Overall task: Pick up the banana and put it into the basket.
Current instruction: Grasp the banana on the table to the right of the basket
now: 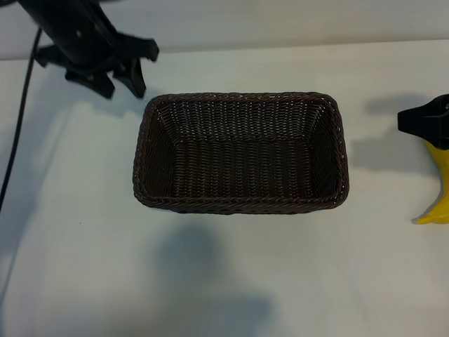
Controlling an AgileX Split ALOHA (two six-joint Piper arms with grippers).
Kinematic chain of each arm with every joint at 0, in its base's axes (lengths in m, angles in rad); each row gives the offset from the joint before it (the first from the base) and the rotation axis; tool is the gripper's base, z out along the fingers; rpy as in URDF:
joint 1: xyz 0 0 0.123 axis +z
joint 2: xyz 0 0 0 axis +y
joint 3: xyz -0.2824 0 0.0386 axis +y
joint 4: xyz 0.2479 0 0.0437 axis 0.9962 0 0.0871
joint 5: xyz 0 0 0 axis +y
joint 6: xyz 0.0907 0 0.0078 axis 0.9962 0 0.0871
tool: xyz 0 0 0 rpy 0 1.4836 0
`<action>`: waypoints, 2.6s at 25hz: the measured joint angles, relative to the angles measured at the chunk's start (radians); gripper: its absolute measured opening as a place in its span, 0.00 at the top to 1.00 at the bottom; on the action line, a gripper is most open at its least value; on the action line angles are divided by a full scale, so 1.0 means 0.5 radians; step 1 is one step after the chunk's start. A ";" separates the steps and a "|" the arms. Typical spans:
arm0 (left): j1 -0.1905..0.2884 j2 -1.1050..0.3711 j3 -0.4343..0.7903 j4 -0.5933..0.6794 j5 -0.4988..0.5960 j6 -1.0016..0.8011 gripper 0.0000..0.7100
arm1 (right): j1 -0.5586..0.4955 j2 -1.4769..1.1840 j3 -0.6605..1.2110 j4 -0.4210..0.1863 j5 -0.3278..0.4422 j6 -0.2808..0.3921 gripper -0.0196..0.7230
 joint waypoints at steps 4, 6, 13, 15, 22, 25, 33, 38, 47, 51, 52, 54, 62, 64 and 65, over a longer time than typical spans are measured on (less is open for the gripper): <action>0.006 -0.001 -0.042 0.302 0.000 -0.087 0.26 | 0.000 0.000 0.000 0.000 0.000 0.000 0.20; 0.021 -0.001 -0.042 0.470 0.000 -0.137 0.26 | 0.000 0.000 0.000 0.000 0.000 0.002 0.20; 0.186 -0.001 -0.043 0.664 0.000 -0.174 0.26 | 0.000 0.000 0.000 0.000 0.000 0.003 0.20; 0.242 -0.006 -0.043 0.675 0.000 -0.156 0.26 | 0.000 0.000 0.000 0.000 0.000 0.006 0.20; 0.346 -0.130 -0.043 0.671 0.000 -0.141 0.26 | 0.000 0.000 0.000 0.000 0.000 0.006 0.20; 0.346 -0.245 -0.043 0.604 0.000 -0.134 0.26 | 0.000 0.000 0.000 0.000 0.000 0.006 0.20; 0.343 -0.741 0.306 0.477 0.000 -0.051 0.26 | 0.000 0.000 0.000 0.000 0.000 0.006 0.20; 0.343 -1.149 0.794 0.477 0.000 -0.037 0.26 | 0.000 0.000 0.000 0.000 0.000 0.006 0.20; 0.343 -1.928 1.645 0.381 -0.032 -0.043 0.26 | 0.000 0.000 0.000 0.000 0.000 0.006 0.20; 0.343 -2.356 2.034 0.370 -0.148 -0.039 0.26 | 0.000 0.000 0.000 0.000 0.000 0.006 0.20; 0.343 -2.455 2.126 0.370 -0.177 -0.039 0.26 | 0.000 0.000 0.000 0.000 0.000 0.006 0.20; 0.343 -2.639 2.280 0.368 -0.221 -0.039 0.26 | 0.000 0.000 0.000 0.000 0.000 0.006 0.20; 0.343 -3.177 2.475 0.370 -0.248 -0.038 0.26 | 0.000 0.000 0.000 0.000 -0.013 0.006 0.20; 0.343 -3.270 2.475 0.370 -0.248 -0.038 0.26 | 0.000 0.000 0.000 0.000 -0.027 0.006 0.20; 0.343 -3.303 2.475 0.370 -0.248 -0.038 0.26 | 0.000 0.000 0.000 0.000 -0.029 0.006 0.20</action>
